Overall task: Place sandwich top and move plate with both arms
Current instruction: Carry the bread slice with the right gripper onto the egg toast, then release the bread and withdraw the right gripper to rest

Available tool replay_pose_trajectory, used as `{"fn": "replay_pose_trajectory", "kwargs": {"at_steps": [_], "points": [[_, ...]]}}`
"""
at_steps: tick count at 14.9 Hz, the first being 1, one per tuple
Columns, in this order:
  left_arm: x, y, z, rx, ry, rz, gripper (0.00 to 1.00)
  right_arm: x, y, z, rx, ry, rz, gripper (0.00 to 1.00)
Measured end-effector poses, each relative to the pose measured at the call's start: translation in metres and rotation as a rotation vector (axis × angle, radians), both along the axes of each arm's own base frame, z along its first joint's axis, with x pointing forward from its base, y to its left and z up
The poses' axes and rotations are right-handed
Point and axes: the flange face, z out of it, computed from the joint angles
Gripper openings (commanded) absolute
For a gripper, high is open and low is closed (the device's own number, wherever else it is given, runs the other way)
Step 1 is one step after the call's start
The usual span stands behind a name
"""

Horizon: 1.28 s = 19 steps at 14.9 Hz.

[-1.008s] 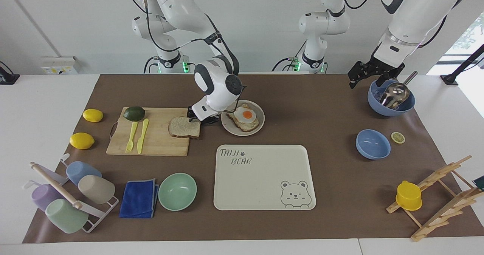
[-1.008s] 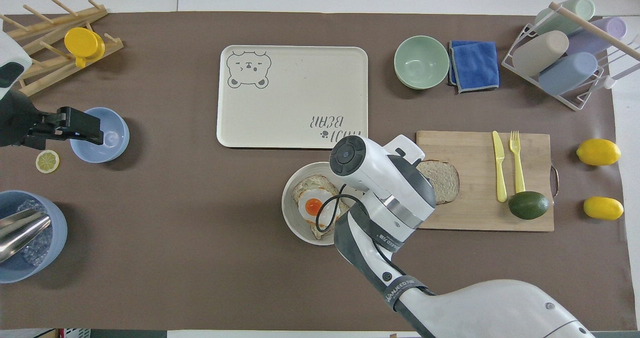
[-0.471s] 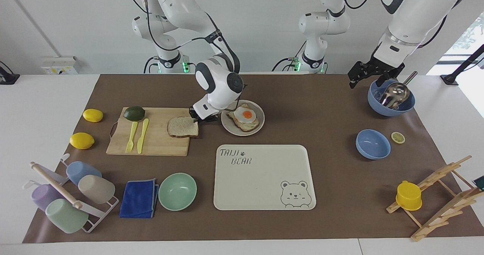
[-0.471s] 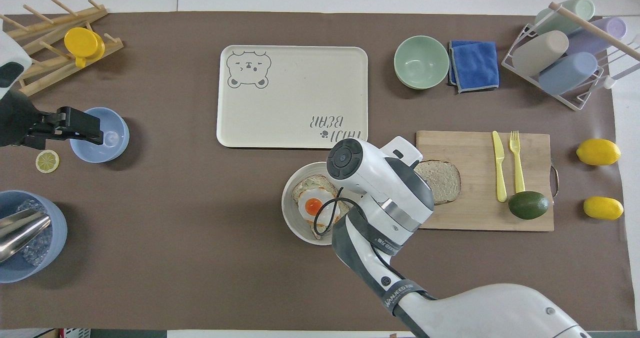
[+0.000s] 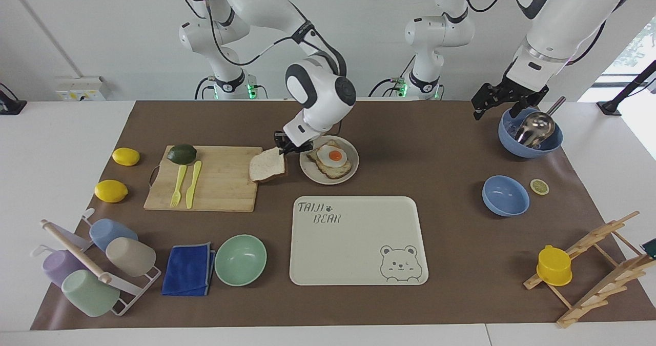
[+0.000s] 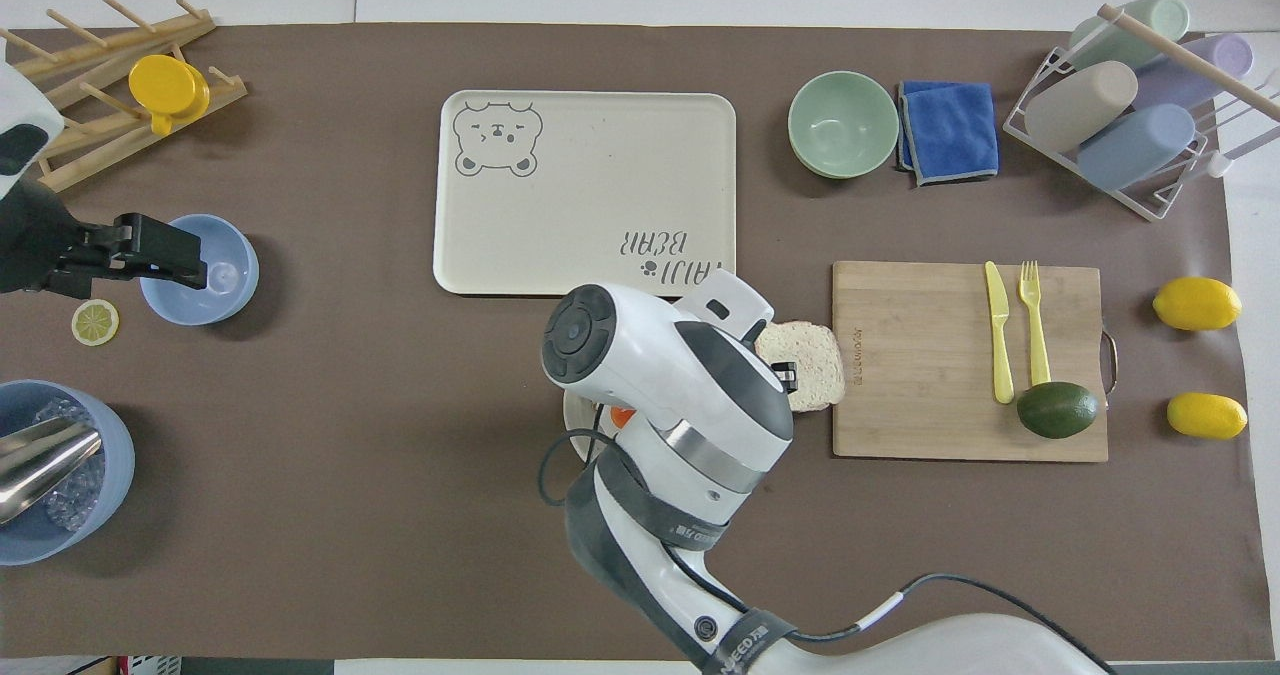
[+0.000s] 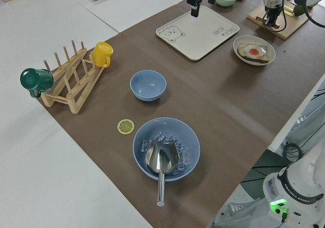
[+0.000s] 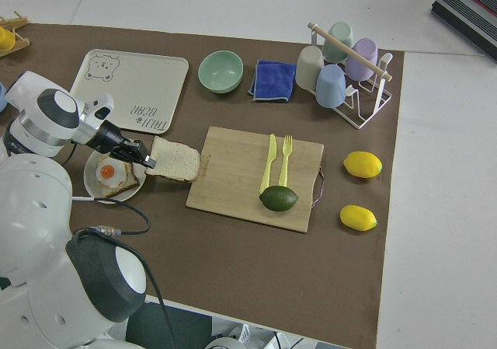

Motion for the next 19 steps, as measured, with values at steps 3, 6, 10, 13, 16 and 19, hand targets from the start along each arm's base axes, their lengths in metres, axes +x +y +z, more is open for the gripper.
{"fn": "replay_pose_trajectory", "kwargs": {"at_steps": [3,6,10,13,16,19], "points": [[0.0,0.0,0.0,0.0,0.0,0.0,1.0,-0.013,0.04,0.027,0.088,-0.001,0.034,0.0],[0.0,0.0,0.0,0.0,0.0,0.0,1.0,-0.025,0.073,0.022,0.18,-0.017,0.071,0.0],[0.0,0.0,0.0,0.0,0.0,0.0,1.0,-0.027,0.088,0.005,0.258,-0.031,0.073,0.0],[0.0,0.0,0.0,0.0,0.0,0.0,1.0,-0.035,0.091,-0.014,0.277,-0.037,0.059,0.18],[0.0,0.0,0.0,0.0,0.0,0.0,1.0,-0.047,0.099,-0.018,0.283,-0.038,0.055,0.85],[0.0,0.0,0.0,0.0,0.0,0.0,1.0,-0.049,0.107,-0.005,0.308,-0.058,0.064,1.0]]}}
